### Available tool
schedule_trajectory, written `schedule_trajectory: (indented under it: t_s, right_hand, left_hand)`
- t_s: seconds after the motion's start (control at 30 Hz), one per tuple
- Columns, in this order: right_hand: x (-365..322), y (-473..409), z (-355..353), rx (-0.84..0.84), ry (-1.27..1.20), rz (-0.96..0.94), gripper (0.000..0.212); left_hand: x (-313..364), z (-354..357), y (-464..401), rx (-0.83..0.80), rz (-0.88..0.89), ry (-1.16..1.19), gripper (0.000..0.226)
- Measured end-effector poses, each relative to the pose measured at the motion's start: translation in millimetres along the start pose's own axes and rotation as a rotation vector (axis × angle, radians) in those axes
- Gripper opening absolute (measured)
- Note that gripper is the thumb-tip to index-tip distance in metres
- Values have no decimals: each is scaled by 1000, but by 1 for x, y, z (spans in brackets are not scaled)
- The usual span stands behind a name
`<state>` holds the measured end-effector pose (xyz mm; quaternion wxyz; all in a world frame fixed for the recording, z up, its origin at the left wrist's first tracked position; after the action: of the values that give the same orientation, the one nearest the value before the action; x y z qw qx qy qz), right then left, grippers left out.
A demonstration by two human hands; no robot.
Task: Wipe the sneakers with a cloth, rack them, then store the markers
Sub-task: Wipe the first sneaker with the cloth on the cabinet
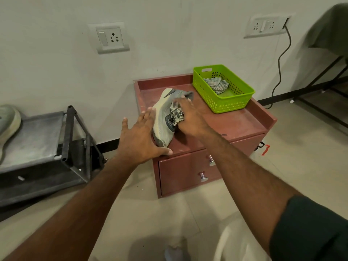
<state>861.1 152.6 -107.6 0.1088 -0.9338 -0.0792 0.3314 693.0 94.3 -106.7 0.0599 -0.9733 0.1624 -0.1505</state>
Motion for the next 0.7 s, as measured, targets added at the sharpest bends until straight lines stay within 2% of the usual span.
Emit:
schedule_trajectory:
  t_s: [0.1,0.17,0.27,0.4,0.47,0.53,0.57,0.63,0.7]
  right_hand:
    - [6,-5,-8,84,-143,144,49]
    - [13,-5,-7,53,-219,240,44]
    - [22,3,2,-95,-201,329,47]
    - [40,10,-7,-74,-287,433,54]
    - [46,13,-16,-77,-326,472,43]
    - [50,21,-27,-115,-373,514,19]
    - [52,26,-31,-148,-356,534,13]
    - [55,30,-46,-98,-265,517,3]
    - [56,28,-67,79,-44,423,30]
  left_hand:
    - [8,1,2,37,20,-82,131]
    - [11,-2,2,65,37,-98,126]
    - [15,-5,2,48,80,-106,123]
    - [17,-3,2,4,142,-152,123]
    - [16,-4,3,-7,160,-156,122]
    - [16,-4,5,-16,173,-144,121]
    - [17,-3,6,-19,177,-135,120]
    - [16,-1,6,-24,178,-110,119]
    - [14,-2,5,-14,165,-70,121]
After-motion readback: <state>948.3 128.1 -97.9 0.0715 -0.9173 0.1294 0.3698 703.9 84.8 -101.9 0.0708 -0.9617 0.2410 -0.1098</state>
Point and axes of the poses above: each hand's wrist, its own y-axis away from the middle knuckle, its own z-axis out of the palm, x = y × z, the point moved 8 cm from there along -y, towards the middle knuckle, and after that the axes turned 6 degrees about y, right-handed, at the moved point
